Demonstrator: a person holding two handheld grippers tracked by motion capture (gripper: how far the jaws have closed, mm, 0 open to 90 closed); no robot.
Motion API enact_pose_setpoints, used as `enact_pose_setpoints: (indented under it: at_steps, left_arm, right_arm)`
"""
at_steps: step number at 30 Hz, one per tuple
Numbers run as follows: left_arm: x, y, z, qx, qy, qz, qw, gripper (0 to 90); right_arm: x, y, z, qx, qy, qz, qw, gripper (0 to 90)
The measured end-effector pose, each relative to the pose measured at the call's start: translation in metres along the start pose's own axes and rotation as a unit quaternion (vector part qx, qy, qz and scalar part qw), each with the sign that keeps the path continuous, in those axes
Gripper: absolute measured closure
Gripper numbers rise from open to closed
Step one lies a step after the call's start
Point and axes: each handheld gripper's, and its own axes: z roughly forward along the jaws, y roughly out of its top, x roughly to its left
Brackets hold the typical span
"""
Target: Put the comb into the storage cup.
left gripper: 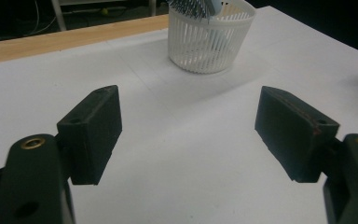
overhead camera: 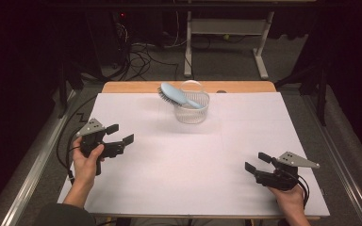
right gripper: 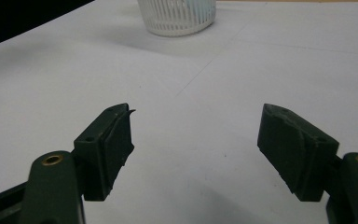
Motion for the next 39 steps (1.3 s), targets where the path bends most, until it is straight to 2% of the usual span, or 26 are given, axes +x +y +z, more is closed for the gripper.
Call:
enact_pose_setpoints:
  at_steps: [16,31,39]
  left_arm:
    - [0.005,-0.01,-0.007,-0.004,0.005,-0.014,0.9999,24.0]
    - [0.006,-0.019,-0.013,-0.005,0.003,-0.019,0.9998,23.6]
    - [0.005,-0.025,-0.013,0.0,-0.001,-0.016,0.9999,22.4]
  right_arm:
    - [-0.001,0.0,0.0,-0.001,0.0,0.002,1.0,27.0]
    - [-0.001,0.0,0.0,0.0,-0.002,0.003,1.0,27.0]
    - [-0.001,0.0,0.0,0.0,-0.002,0.002,1.0,27.1]
